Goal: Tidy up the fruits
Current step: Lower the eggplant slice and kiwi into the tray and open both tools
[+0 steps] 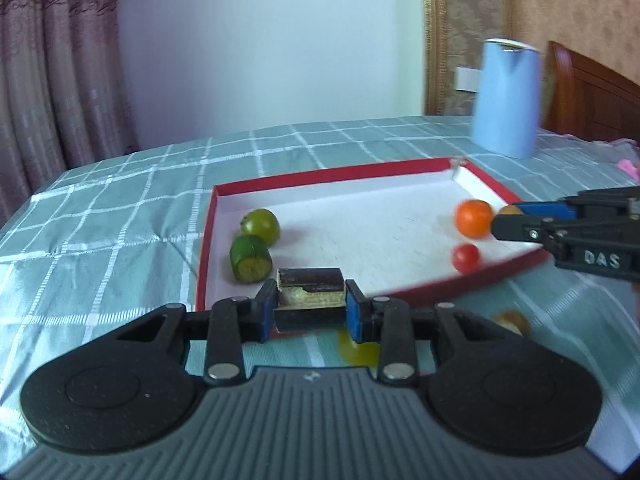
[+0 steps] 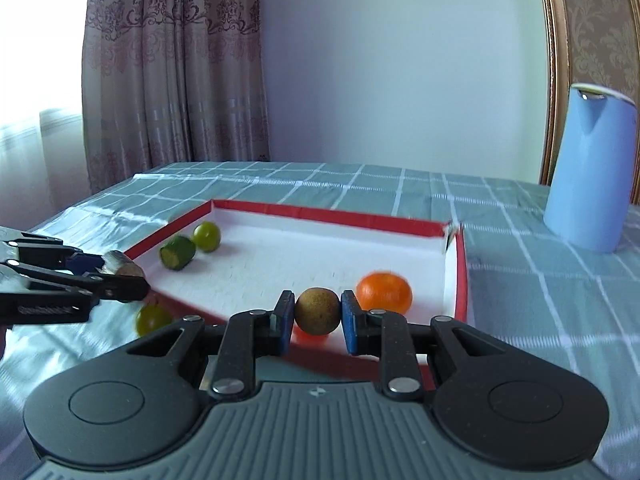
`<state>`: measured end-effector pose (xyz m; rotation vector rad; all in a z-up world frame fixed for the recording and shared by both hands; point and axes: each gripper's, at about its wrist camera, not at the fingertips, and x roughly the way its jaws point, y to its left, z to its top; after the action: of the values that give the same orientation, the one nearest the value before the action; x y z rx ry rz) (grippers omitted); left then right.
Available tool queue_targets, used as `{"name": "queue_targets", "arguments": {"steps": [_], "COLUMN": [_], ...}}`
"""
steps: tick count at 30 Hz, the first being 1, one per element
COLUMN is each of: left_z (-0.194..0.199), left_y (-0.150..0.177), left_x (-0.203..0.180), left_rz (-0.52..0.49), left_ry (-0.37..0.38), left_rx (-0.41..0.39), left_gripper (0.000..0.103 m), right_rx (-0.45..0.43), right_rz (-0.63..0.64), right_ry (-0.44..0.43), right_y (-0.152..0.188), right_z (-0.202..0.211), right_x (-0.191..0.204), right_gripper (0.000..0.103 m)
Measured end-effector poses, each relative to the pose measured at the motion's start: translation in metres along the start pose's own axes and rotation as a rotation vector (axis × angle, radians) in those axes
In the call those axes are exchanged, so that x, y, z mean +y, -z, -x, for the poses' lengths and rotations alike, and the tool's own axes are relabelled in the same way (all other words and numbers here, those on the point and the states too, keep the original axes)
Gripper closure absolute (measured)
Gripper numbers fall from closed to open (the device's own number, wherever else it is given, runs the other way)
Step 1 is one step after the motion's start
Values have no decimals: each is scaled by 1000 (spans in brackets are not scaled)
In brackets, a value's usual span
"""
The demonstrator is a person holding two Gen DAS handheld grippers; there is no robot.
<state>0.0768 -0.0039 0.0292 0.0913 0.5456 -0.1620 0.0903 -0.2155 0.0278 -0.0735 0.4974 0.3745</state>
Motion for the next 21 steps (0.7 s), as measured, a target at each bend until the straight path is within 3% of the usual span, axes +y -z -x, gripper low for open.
{"name": "queue_targets", "arguments": {"steps": [5, 13, 21], "left_z": [-23, -64, -88], "left_y": [-19, -29, -32], "left_x": [1, -9, -6], "left_rz": [59, 18, 22], "left_ry": [-15, -79, -107], "left_rx": [-13, 37, 80], "left_gripper": [71, 71, 71], "right_rx": [24, 104, 167], "right_rz": [28, 49, 33], "right_ry": [50, 100, 109], "right_y": [-17, -25, -26], "right_z": [-31, -82, -105], "right_x": [4, 3, -1], "right_gripper": [79, 79, 79]}}
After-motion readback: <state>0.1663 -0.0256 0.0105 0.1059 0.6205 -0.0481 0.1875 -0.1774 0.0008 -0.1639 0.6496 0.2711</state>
